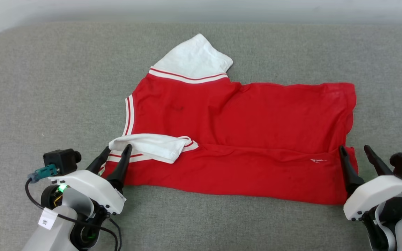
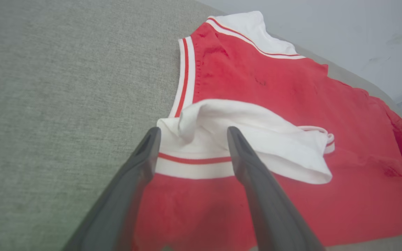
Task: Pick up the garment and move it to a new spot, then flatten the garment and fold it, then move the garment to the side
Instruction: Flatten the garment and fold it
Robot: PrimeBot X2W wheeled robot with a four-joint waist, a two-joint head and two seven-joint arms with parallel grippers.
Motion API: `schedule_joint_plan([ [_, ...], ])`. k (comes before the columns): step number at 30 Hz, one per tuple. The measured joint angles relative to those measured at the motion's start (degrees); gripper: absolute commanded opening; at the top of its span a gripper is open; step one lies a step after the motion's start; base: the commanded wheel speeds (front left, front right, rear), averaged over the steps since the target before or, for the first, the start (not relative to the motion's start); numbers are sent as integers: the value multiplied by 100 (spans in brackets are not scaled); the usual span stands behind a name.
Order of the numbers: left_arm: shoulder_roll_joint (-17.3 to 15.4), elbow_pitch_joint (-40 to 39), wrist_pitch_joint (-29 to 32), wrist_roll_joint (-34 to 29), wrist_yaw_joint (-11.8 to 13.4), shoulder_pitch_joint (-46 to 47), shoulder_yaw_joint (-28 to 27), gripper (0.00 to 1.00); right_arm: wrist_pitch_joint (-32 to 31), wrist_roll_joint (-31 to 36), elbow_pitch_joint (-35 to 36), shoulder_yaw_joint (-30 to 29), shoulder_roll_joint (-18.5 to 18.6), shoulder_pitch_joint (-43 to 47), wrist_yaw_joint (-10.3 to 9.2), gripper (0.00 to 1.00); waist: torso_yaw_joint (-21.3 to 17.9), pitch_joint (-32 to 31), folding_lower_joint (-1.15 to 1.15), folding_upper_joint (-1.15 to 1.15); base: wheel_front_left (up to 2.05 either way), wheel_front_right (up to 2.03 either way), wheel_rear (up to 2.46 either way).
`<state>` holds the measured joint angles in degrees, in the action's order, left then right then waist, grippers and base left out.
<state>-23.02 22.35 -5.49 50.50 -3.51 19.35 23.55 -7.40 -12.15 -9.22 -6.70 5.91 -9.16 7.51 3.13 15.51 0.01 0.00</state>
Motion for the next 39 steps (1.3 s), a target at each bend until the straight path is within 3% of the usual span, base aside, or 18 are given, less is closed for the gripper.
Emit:
schedule_joint_plan([
  [5, -86, -114, -185, -99, 153, -115, -71, 100, 692, 132, 86, -57, -105, 196, 0, 100, -20, -264, 0, 0, 0, 0, 0],
  [9, -354, -339, -56, -103, 272, -263, -152, 100, 832, 197, 290, -78, -190, 354, 0, 100, -60, -443, -1, 0, 0, 0, 0],
  [12, -628, -667, 371, -49, 282, -295, -141, 100, 827, 223, 466, -85, -233, 455, 0, 100, -100, -518, -1, 0, 0, 0, 0],
  [18, -1266, -1304, 1906, 549, 149, -378, -22, 100, 738, 190, 724, -63, -280, 577, 0, 100, -154, -517, -1, 0, 0, 0, 0],
  [23, -1614, -1553, 2955, 1090, 300, -383, -48, 100, 688, 26, 791, 23, -290, 567, 0, 100, -249, -394, -1, 0, 0, 0, 0],
  [29, -1695, -1401, 3479, 1333, 539, -377, -31, 100, 714, -154, 760, 179, -292, 482, 0, 100, -393, -133, -1, 0, 0, 0, 0],
  [37, -1507, -906, 3706, 1543, 494, -220, 38, 100, 789, -321, 700, 126, -293, 419, 0, 100, -583, 138, -1, 0, 0, 0, 0],
  [39, -1464, -831, 3744, 1608, 450, -195, 44, 32, 762, -327, 702, 80, -293, 381, 0, 100, -604, 154, -2, 0, 0, 0, 0],
])
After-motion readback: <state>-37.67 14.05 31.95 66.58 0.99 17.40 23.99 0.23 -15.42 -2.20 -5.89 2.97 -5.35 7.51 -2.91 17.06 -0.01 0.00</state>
